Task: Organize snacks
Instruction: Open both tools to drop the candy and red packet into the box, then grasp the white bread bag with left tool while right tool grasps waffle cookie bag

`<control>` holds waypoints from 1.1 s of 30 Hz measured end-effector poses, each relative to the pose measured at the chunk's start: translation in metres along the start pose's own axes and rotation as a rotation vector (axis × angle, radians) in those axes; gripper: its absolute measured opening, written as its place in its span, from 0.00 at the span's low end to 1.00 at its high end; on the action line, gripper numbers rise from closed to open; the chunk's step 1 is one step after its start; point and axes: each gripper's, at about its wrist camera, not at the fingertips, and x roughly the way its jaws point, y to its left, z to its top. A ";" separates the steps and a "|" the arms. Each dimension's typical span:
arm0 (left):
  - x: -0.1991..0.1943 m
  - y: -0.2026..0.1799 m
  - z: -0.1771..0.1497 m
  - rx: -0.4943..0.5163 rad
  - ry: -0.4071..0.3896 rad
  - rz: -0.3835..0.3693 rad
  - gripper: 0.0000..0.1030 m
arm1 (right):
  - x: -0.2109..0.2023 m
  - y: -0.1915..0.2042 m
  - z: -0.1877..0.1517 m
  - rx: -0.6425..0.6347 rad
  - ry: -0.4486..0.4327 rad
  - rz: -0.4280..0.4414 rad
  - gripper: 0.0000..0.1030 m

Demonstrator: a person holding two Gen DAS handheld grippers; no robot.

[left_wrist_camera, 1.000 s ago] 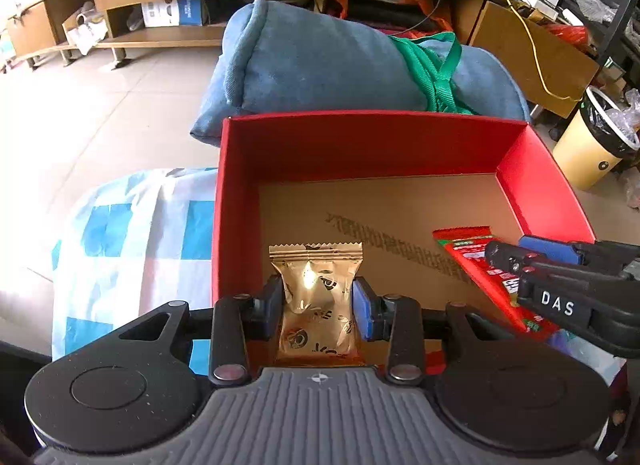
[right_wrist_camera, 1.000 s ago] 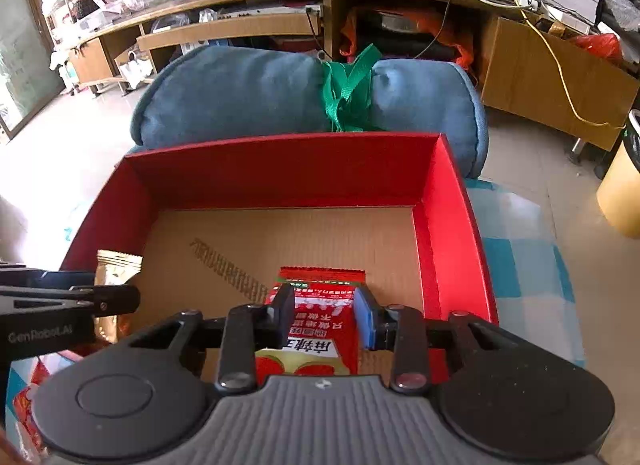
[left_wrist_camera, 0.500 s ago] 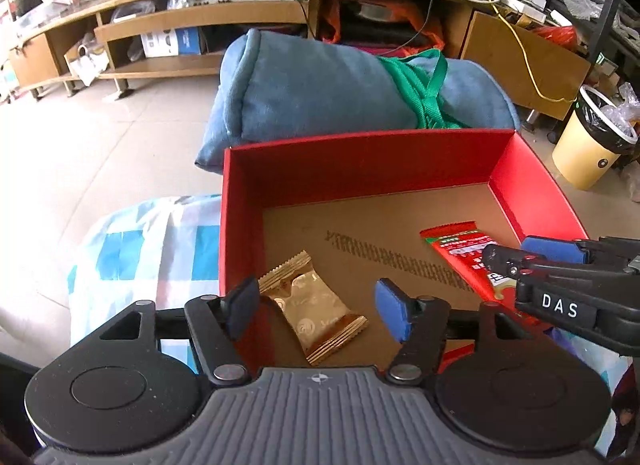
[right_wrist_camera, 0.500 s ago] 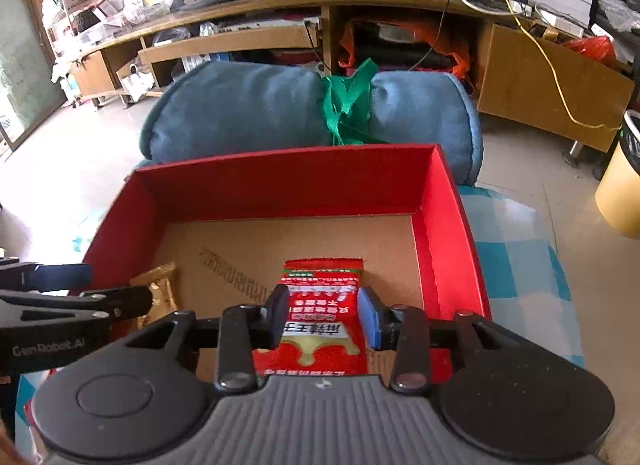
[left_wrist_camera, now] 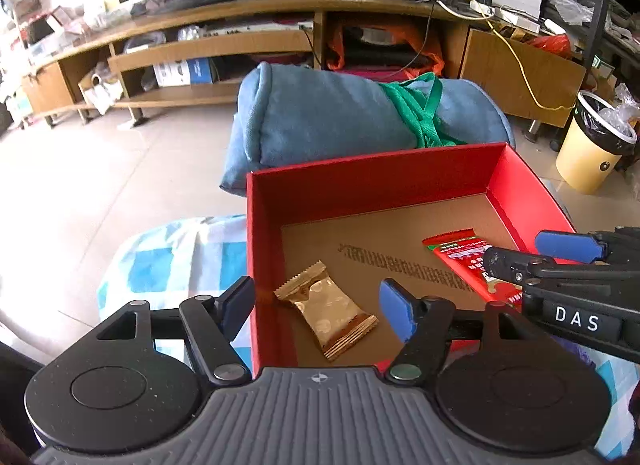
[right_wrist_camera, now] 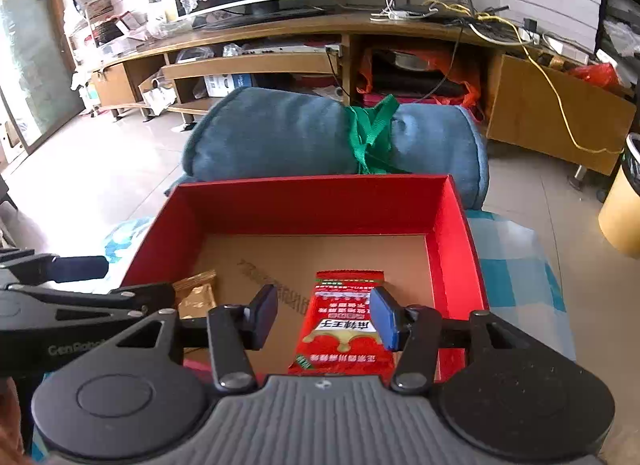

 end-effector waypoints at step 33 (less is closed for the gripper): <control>-0.048 0.020 -0.049 -0.002 -0.001 -0.001 0.78 | -0.046 0.023 -0.051 -0.071 0.047 0.043 0.50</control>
